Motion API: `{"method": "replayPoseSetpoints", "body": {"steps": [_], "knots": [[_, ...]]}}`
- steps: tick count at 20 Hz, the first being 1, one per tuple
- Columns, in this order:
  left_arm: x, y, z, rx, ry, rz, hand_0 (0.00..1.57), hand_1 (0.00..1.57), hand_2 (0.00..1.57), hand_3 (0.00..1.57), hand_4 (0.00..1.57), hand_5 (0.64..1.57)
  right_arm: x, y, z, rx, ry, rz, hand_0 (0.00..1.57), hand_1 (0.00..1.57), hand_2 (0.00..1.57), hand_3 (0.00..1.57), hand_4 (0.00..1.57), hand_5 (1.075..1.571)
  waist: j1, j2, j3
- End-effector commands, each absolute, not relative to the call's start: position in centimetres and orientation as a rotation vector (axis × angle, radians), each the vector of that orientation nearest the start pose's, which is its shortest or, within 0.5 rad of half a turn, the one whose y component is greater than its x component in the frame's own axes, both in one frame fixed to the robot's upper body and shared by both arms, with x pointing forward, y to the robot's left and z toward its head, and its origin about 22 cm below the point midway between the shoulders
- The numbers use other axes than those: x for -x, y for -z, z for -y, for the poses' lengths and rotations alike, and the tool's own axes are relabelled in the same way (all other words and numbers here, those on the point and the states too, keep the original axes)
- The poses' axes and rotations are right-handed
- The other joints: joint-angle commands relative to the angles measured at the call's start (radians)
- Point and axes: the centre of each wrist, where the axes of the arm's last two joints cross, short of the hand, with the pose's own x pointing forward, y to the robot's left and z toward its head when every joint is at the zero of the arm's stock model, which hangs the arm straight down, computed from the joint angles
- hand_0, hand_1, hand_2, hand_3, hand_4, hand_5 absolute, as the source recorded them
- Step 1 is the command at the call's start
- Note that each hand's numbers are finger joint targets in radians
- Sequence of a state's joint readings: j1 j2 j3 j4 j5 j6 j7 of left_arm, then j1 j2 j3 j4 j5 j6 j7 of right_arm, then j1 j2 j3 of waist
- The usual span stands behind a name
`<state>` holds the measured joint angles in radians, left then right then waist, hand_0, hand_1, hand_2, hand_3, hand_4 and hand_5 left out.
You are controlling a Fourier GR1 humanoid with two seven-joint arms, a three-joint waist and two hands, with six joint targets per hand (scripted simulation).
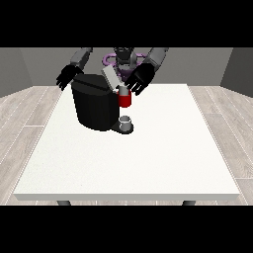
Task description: Insert the coffee pod into the coffee machine and close the lid
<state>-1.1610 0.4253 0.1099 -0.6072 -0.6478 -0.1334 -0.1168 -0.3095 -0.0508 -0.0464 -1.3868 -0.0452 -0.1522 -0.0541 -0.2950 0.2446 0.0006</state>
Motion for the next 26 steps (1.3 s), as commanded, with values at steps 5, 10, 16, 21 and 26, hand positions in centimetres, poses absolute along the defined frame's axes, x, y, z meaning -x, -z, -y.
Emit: {"method": "replayPoseSetpoints", "body": {"steps": [5,10,16,21,26], "knots": [[-46.5,-24.0,-24.6,-0.687,0.917,1.665,1.22,1.22,1.27,1.17,0.48,1.571,-32.2,-3.6,21.8,0.076,0.071,1.739,0.00,0.00,0.00,0.00,0.44,1.571,0.028,0.017,-0.0002],[-46.6,-22.2,-23.0,-0.645,0.937,1.629,1.16,1.16,1.19,1.06,0.46,1.571,-32.0,-2.8,22.4,0.097,0.097,1.689,0.00,0.00,0.00,0.00,0.43,1.571,0.036,-0.014,-0.0002],[-46.3,-22.7,-25.9,-0.739,0.942,1.649,1.09,1.09,1.13,0.96,0.40,1.571,-31.1,-2.2,21.3,0.085,0.090,1.712,0.00,0.00,0.00,0.00,0.38,1.571,0.015,0.018,-0.0004],[-46.3,-22.1,-25.9,-0.771,0.934,1.671,1.05,1.05,1.12,0.96,0.36,1.571,-32.5,-5.5,21.8,0.089,0.088,1.734,0.00,0.00,0.00,0.00,0.44,1.571,0.011,0.023,-0.0006],[-46.1,-20.9,-27.9,-0.732,0.951,1.622,0.91,0.91,1.02,0.86,0.36,1.571,-31.4,-5.4,20.9,0.048,0.043,1.725,0.00,0.00,0.00,0.00,0.46,1.571,-0.009,0.004,-0.0009]]}}
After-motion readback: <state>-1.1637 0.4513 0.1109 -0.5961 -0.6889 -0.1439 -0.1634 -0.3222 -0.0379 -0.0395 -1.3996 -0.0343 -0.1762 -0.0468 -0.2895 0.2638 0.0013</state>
